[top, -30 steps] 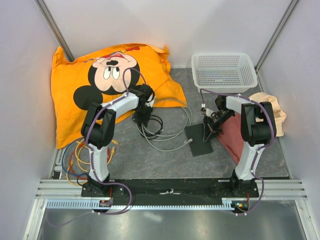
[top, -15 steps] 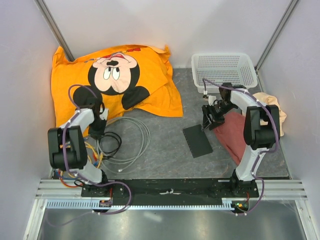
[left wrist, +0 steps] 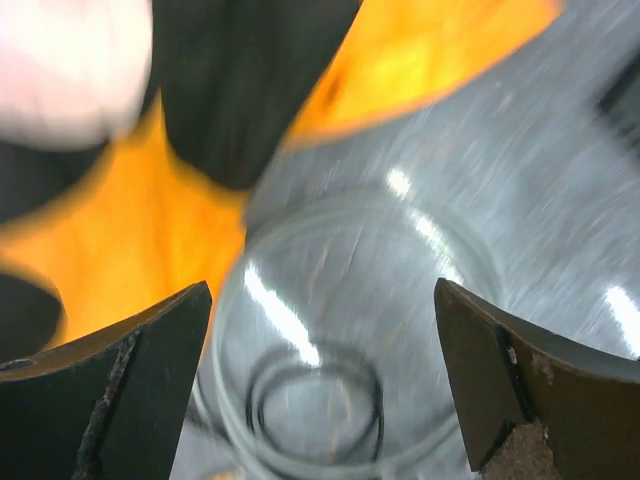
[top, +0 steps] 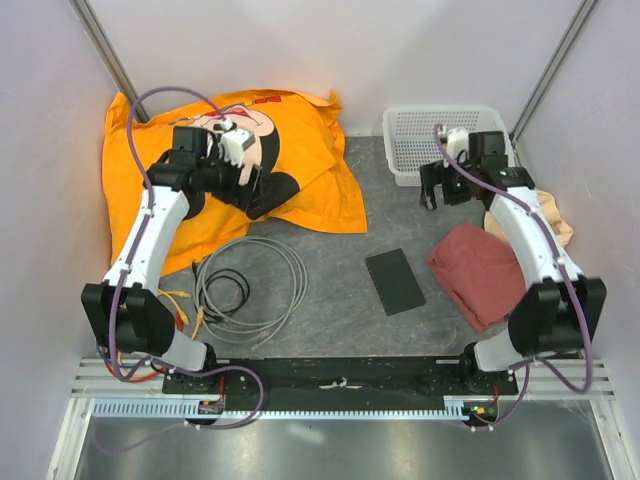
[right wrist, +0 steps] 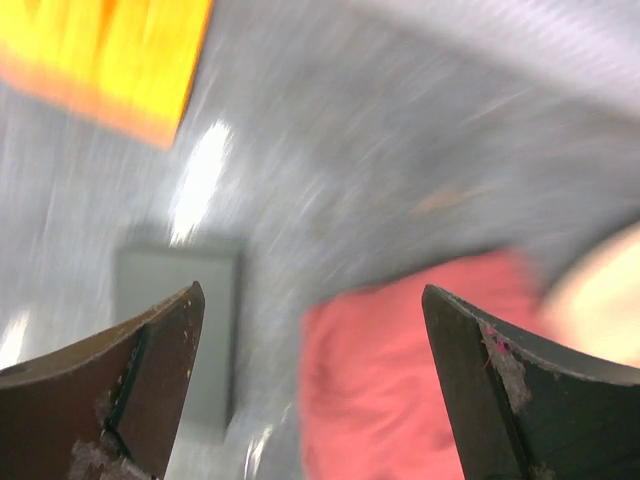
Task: Pull the plug from the switch port
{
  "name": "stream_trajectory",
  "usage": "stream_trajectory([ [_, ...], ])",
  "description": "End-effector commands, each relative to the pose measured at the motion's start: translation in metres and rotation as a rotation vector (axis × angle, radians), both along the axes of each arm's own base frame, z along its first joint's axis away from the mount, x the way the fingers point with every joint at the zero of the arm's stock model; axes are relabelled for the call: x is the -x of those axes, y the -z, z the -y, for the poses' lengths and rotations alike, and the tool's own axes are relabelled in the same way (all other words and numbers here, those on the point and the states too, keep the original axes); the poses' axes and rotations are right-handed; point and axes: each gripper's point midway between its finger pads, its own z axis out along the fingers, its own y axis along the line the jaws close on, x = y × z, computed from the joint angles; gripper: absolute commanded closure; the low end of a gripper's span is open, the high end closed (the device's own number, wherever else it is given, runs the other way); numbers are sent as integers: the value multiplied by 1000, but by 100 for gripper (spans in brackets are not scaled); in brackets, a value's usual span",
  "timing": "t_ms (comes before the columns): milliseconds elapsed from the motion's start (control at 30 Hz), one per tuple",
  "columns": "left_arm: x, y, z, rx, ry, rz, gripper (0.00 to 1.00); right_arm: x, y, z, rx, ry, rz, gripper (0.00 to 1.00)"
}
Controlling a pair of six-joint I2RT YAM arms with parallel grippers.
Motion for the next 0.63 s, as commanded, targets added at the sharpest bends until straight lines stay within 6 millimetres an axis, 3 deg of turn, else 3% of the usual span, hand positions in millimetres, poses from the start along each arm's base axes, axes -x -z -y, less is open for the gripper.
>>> stream_trajectory([
  [0, -31, -61, 55, 116, 102, 162, 1, -63, -99, 45, 3, 433, 461, 2],
  [67, -49, -80, 67, 116, 97, 257, 1, -66, -106, 54, -3, 527, 487, 2],
  [167, -65, -91, 88, 90, 72, 317, 1, -63, -100, 54, -6, 536, 472, 2],
  [300, -66, -102, 114, 112, 87, 350, 1, -53, -86, 47, 10, 452, 447, 2],
  [433, -68, -120, 125, 124, 86, 389, 1, -51, -69, 37, -30, 426, 399, 2],
  [500, -69, -122, 126, 106, 102, 407, 1, -51, -59, 23, -68, 351, 365, 2],
  [600, -77, -128, 123, 69, 88, 442, 1, -64, -55, 17, -92, 343, 348, 2],
])
